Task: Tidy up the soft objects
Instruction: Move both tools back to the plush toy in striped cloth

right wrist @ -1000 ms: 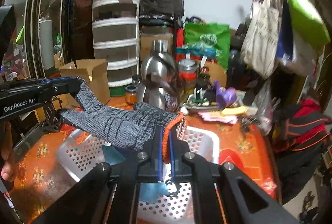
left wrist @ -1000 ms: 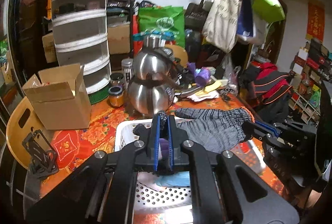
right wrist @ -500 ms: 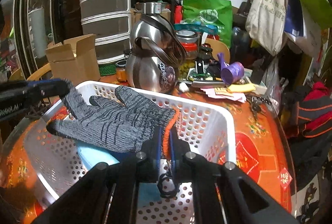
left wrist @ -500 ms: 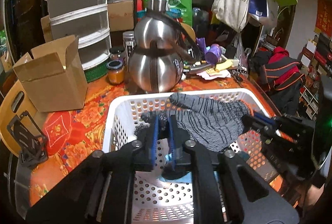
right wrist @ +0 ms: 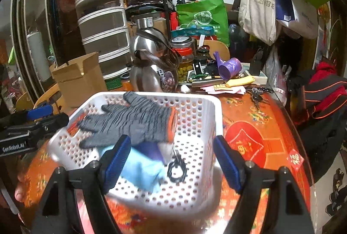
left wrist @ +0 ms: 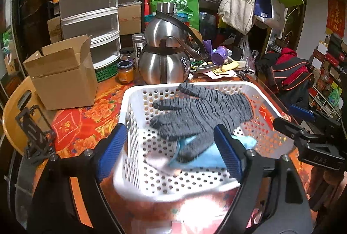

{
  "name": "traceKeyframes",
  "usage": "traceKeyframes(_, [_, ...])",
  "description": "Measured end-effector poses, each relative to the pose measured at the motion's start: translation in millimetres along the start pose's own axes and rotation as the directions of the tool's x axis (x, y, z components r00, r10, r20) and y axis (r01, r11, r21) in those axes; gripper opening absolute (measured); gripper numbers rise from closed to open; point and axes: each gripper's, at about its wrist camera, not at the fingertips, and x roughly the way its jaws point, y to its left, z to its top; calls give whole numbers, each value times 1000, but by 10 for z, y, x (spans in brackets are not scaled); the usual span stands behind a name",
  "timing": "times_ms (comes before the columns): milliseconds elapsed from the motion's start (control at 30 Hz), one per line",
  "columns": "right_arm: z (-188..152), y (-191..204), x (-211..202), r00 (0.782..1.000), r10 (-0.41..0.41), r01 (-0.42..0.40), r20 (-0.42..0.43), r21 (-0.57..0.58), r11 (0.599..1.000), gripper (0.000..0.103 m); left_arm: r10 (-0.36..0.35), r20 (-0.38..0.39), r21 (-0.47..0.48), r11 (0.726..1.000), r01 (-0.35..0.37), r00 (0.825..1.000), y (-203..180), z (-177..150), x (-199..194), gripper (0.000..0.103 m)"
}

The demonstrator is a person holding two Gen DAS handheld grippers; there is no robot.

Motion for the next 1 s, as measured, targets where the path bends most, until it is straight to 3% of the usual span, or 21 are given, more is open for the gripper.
traceKeyframes(233, [-276,123,-275,999,37,-37,11,-26,999,79,15,11,3,1000,-15,1000,-17,-319,-382,84])
traceKeyframes(433, [-628,119,-672,996,79,-79,52,4,997,79,6,6,-22,1000,-6,1000,24,-791,-658,86])
traceKeyframes(567, [-941,137,-858,996,73,-73,49,8,997,79,-16,-13,-70,997,15,1000,88,-1175,-702,86])
traceKeyframes(767, [-1465,150,-1040,998,55,-56,34,4,998,79,7,-34,-110,994,-11,999,101,-1662,-759,86])
traceKeyframes(1000, [-1884,-53,-1241,999,21,-24,31,102,994,79,-30,-32,-78,997,28,999,-223,-1922,-873,86])
